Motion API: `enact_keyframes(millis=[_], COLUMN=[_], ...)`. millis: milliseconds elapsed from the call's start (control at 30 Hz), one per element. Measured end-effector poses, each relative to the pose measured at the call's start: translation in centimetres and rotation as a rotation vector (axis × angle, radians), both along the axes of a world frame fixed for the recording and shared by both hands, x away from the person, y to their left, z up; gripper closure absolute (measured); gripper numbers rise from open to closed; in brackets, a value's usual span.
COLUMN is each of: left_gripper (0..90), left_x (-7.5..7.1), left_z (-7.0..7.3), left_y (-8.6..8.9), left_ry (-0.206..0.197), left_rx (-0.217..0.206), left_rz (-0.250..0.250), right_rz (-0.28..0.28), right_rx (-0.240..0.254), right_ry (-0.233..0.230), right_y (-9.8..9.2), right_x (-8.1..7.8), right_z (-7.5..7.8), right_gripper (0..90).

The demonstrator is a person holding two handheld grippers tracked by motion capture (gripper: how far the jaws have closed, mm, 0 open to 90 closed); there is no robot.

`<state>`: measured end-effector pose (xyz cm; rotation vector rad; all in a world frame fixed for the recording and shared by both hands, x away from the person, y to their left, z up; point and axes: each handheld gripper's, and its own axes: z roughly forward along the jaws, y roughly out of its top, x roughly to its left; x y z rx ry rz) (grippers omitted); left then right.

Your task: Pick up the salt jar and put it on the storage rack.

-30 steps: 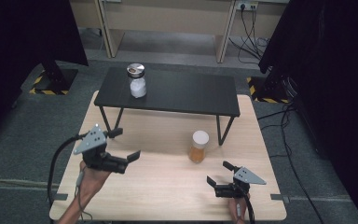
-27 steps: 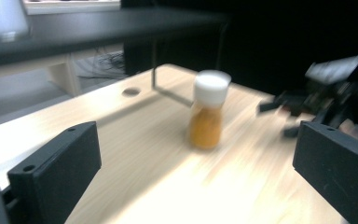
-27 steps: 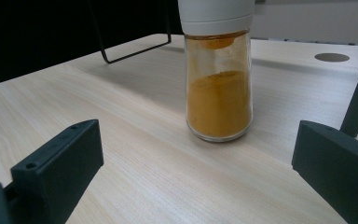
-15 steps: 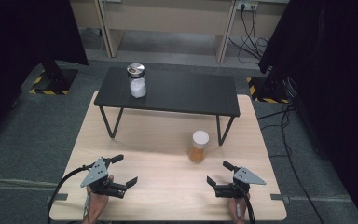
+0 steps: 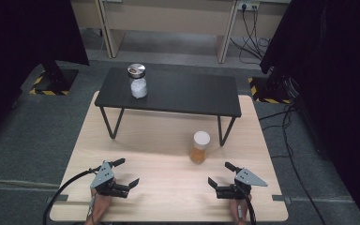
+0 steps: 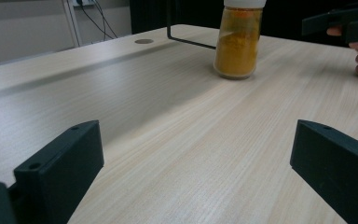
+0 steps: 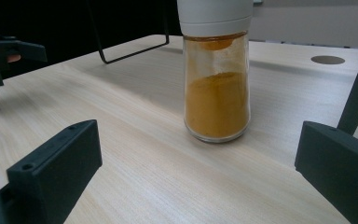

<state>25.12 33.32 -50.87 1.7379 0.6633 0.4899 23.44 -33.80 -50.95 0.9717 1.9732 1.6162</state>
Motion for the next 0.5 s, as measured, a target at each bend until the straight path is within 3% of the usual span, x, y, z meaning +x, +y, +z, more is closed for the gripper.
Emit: enact_keyframes(millis=[267, 500], left_gripper=[2.6, 3.9], left_x=[0.11, 0.3], left_z=[0.0, 0.73], left_y=[0.04, -0.64], left_ry=[0.007, 0.015], left_rx=[-0.001, 0.058], left_rz=[0.001, -0.018], right_rz=[0.003, 0.005], right_rx=[-0.006, -0.013], right_ry=[-0.001, 0.0], right_y=[0.05, 0.14], right_x=[0.01, 0.02], right_z=[0.05, 0.13], right_gripper=[0.5, 0.6])
